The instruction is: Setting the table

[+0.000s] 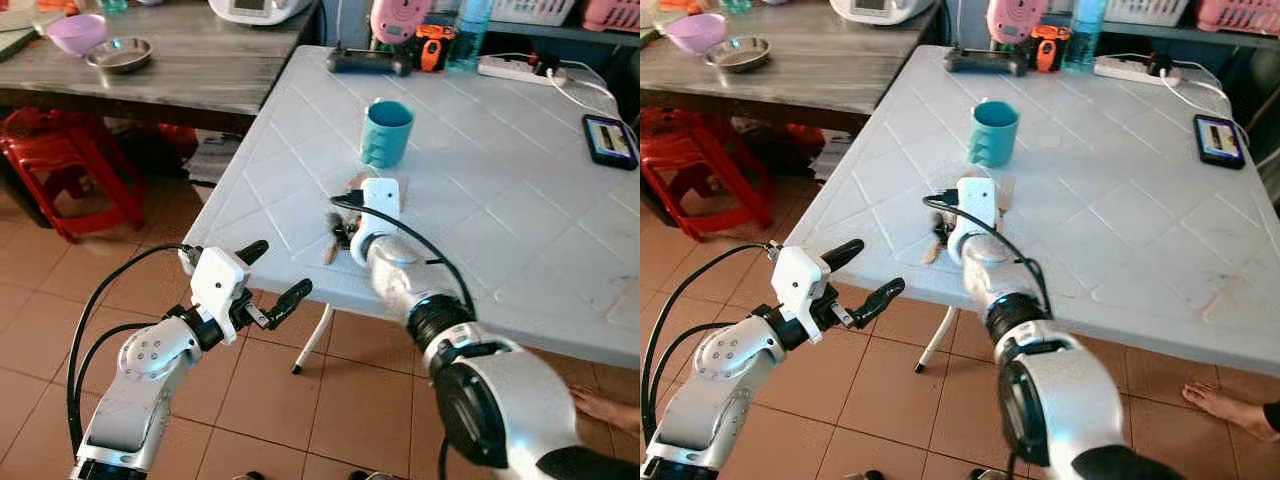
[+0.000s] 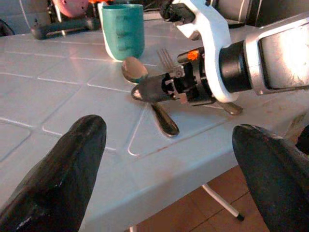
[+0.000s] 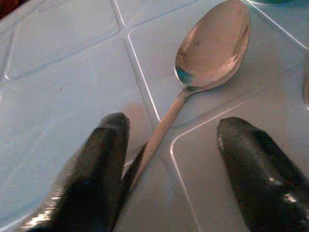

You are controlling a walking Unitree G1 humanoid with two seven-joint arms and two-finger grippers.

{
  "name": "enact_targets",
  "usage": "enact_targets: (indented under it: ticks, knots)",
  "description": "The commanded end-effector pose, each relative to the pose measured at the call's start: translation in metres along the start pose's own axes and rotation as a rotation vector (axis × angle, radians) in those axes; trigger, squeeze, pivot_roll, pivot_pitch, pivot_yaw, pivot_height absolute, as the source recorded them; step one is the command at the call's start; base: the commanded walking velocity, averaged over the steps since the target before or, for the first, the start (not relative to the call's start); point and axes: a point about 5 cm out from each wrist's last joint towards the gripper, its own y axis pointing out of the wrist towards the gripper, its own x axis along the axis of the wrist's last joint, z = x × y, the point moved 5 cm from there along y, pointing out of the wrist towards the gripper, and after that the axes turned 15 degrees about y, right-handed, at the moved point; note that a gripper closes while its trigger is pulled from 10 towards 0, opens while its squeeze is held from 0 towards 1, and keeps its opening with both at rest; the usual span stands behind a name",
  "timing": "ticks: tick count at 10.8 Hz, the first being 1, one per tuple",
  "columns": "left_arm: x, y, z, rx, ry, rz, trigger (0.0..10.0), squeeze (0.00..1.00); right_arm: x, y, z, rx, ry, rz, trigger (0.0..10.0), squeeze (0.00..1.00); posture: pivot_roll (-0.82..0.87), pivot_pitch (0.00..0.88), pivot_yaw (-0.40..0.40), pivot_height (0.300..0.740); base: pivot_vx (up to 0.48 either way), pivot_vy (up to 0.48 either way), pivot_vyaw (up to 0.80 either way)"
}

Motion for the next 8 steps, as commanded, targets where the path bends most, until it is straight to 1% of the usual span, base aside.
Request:
enact_targets:
  ticks: [1,3,8]
  knots:
    - [-0.002,-0.003,-0.003,-0.012,0.002,0.014,10.0,0.00,-0.022,-0.002,-0.021,-0.067,-0.001,0.089,0.0,0.00,0.03,0.169,-0.007,0.740,0.000,0.000,0.00]
    - [-0.002,-0.003,-0.005,-0.023,0.001,0.015,10.0,0.00,-0.023,-0.004,-0.039,-0.103,0.007,0.100,0.0,0.00,0.03,0.170,-0.003,0.740,0.000,0.000,0.00]
    - [-0.004,-0.003,-0.006,-0.035,0.008,0.025,10.0,0.00,-0.033,-0.009,-0.060,-0.102,-0.027,0.129,0.0,0.00,0.03,0.162,0.007,0.740,0.000,0.000,0.00]
